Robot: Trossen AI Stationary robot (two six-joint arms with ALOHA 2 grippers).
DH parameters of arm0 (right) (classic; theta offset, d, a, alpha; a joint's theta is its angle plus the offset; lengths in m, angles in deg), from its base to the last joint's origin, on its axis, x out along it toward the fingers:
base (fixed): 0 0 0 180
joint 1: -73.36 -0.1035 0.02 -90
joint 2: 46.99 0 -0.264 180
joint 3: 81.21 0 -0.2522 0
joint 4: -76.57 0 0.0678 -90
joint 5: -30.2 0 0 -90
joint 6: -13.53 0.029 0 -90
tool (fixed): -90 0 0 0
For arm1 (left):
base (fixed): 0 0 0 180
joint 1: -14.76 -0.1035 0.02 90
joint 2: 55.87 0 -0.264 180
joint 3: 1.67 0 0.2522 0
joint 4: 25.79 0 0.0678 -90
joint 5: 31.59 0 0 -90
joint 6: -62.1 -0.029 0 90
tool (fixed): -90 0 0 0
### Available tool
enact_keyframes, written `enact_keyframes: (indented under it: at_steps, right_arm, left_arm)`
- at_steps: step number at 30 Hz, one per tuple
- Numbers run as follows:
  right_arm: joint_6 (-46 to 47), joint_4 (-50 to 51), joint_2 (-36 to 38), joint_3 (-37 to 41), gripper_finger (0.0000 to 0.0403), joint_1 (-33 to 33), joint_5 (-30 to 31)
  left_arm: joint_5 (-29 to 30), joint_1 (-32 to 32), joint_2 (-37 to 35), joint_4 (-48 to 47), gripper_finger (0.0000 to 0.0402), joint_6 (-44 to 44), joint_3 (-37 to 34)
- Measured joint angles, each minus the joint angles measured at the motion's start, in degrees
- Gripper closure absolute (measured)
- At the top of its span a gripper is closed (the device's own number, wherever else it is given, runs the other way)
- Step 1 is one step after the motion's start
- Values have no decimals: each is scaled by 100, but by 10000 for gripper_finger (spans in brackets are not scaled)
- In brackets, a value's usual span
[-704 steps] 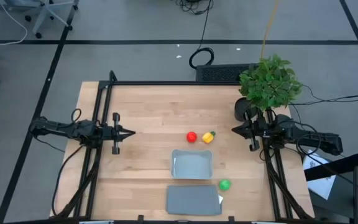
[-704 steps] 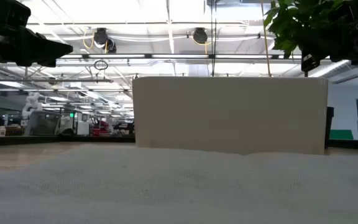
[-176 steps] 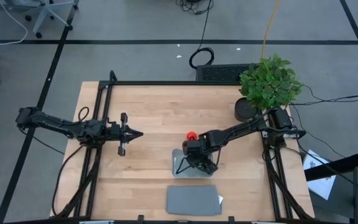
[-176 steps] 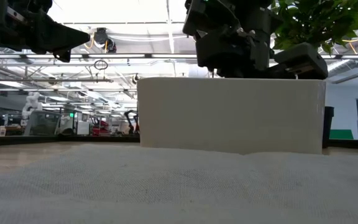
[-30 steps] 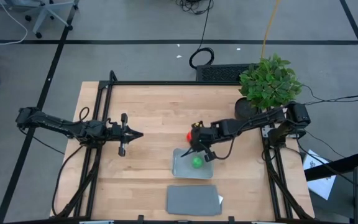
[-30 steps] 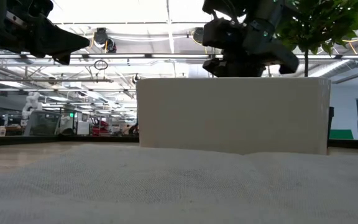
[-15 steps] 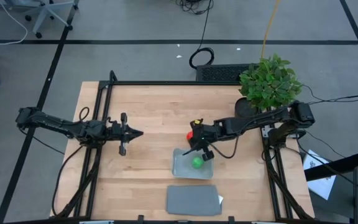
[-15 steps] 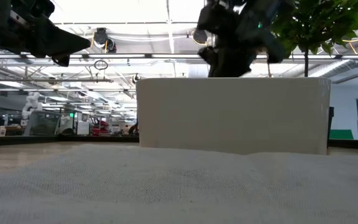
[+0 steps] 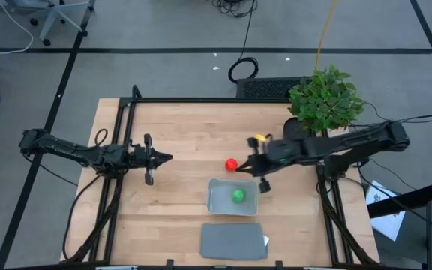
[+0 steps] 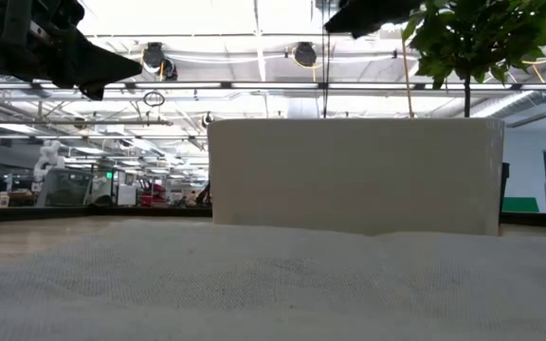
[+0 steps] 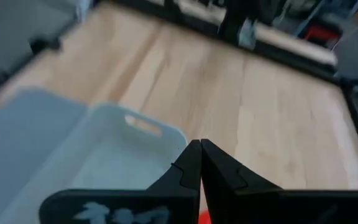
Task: Pick and placing Produce into tupperware
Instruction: Adjust the gray bin on the table
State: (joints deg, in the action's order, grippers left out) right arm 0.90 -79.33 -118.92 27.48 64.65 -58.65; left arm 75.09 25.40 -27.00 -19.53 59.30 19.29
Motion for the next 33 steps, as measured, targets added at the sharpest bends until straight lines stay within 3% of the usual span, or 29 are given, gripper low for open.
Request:
enact_keyframes:
  at_steps: [12,23,33]
  right_arm:
    - [1068,-2396,2223,2794,403,-166,190]
    - [1304,-3814,2731,4030,403,-353,206]
    - [1201,-4479,3096,4690,403,-377,210]
  left_arm:
    - [440,-2,2,-87,380,425,2]
    - [449,-186,122,-90,380,598,2]
    - [439,-553,1116,463,380,743,4]
